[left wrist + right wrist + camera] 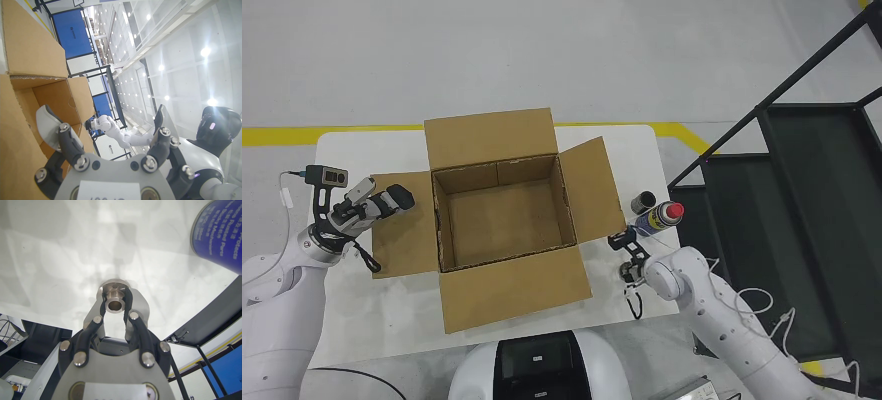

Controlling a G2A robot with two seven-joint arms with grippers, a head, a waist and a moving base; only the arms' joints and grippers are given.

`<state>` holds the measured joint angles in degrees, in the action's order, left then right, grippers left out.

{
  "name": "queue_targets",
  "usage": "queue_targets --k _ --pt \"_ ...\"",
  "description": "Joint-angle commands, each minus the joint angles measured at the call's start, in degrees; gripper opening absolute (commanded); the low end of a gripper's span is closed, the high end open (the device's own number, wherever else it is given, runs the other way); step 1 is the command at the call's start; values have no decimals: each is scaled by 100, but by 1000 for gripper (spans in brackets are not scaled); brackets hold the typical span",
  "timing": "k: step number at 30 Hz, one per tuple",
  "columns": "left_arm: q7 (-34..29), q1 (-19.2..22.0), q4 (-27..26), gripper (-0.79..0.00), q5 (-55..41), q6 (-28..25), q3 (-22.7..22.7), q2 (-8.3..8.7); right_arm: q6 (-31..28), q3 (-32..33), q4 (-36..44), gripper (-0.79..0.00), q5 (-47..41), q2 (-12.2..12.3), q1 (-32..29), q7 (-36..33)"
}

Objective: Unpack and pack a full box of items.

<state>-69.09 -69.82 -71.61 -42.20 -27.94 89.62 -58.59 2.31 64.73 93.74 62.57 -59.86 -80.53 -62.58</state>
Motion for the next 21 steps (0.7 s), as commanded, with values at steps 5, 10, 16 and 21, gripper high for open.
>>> queue_targets --k 5,10,16,21 --pt "0 0 0 0 0 0 0 0 -215 398 668 -785 32 104 -541 -29" --pt "0 0 0 0 0 0 0 0 -574 889 1325 -785 12 216 -1053 -161" --pt "0 0 0 0 0 0 0 0 -932 1458 2113 -785 -45 321 -1625 -306" --pt "0 0 0 0 0 0 0 0 -1053 1861 2730 -785 -117 375 -1962 -445"
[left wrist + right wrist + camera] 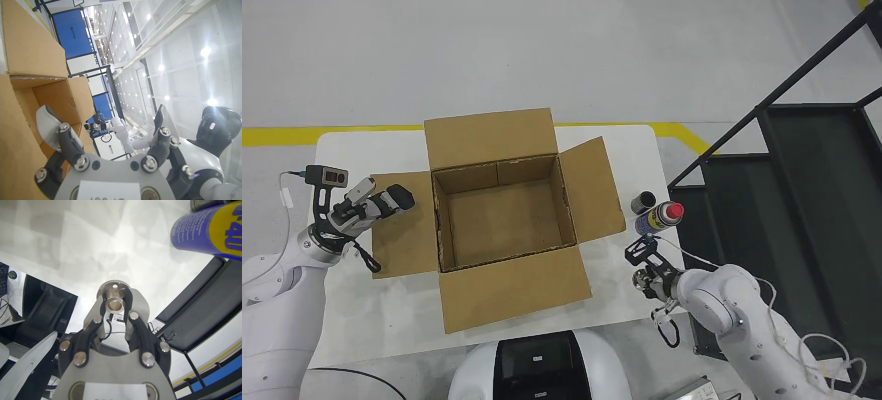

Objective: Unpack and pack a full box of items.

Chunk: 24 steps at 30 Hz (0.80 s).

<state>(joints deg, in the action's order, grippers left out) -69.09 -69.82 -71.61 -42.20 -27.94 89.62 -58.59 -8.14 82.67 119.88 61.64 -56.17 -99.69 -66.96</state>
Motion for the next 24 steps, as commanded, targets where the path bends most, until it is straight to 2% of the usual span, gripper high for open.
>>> queue_targets --k 1,6,11,19,24 --pt "0 0 0 0 0 0 0 0 -7 130 225 -785 -71 11 -101 -19" --pt "0 0 0 0 0 0 0 0 -127 348 671 -785 -404 33 -187 -165" --pt "0 0 0 0 0 0 0 0 -88 224 1127 -785 -363 47 115 -761" --pt "0 0 0 0 0 0 0 0 103 -573 1369 -785 -276 14 1114 -1891" --pt "0 0 0 0 0 0 0 0 188 -1282 1183 -785 -211 -52 1869 -2104"
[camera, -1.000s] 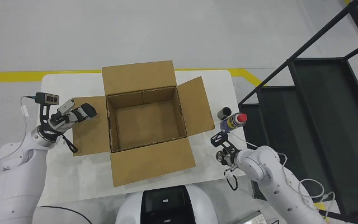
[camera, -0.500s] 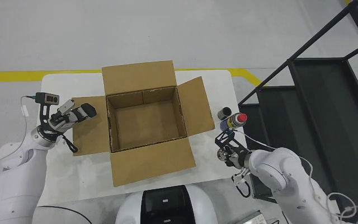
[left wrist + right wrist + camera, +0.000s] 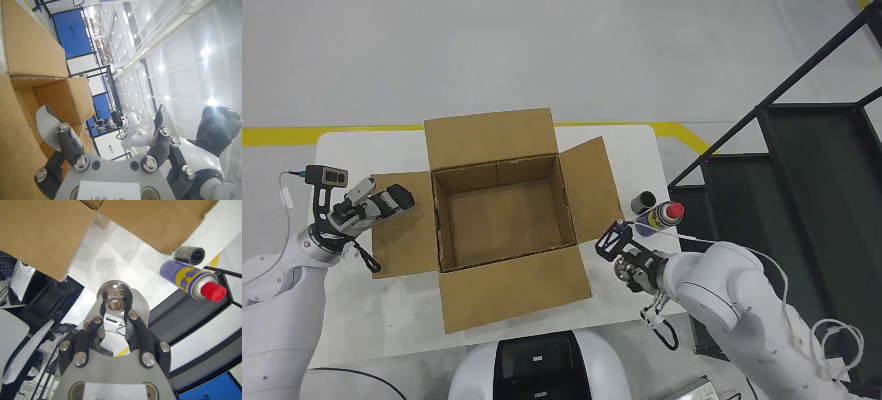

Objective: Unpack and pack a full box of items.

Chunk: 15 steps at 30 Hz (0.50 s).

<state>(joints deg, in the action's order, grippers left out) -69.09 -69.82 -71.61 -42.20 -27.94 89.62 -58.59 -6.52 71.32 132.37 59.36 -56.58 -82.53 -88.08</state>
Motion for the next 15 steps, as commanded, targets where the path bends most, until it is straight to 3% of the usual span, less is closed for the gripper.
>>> queue_targets --k 1,8,15 --pt "0 0 0 0 0 0 0 0 31 -304 -122 -785 32 -24 295 8" --pt "0 0 0 0 0 0 0 0 170 -1282 -578 -785 -65 -146 1391 8" --pt "0 0 0 0 0 0 0 0 313 -1946 -1131 -785 -709 -325 2481 8"
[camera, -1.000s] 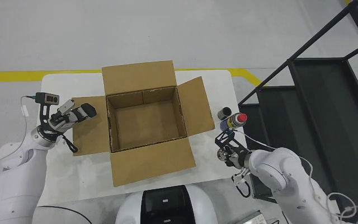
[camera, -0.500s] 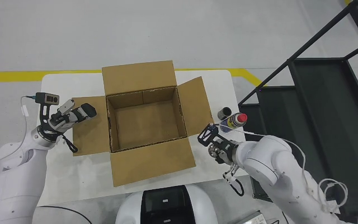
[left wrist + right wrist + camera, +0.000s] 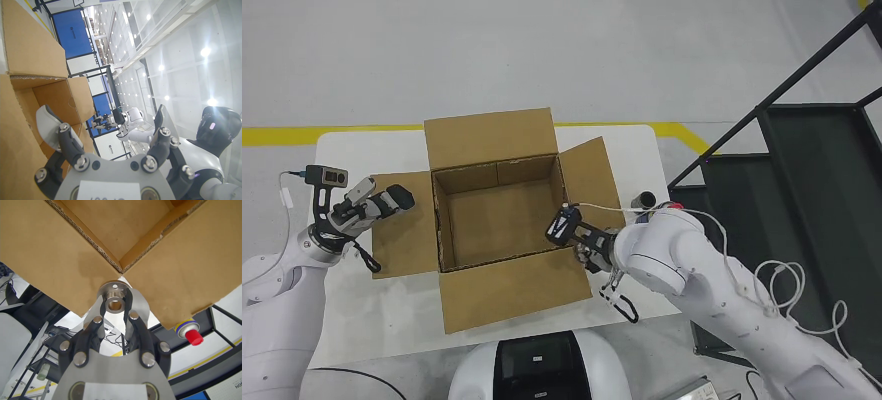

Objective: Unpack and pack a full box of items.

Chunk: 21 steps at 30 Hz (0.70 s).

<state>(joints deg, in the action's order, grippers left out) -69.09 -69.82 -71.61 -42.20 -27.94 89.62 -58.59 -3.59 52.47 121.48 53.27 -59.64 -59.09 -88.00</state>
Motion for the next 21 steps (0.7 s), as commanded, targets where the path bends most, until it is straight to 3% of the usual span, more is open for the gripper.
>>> queue_targets --k 1,11,21 --pt "0 0 0 0 0 0 0 0 55 -133 -108 -785 -165 -43 262 0" --pt "0 0 0 0 0 0 0 0 210 -1007 -1320 -785 -675 -434 1526 324" --pt "0 0 0 0 0 0 0 0 163 -1146 -1563 -785 -709 -502 1646 488"
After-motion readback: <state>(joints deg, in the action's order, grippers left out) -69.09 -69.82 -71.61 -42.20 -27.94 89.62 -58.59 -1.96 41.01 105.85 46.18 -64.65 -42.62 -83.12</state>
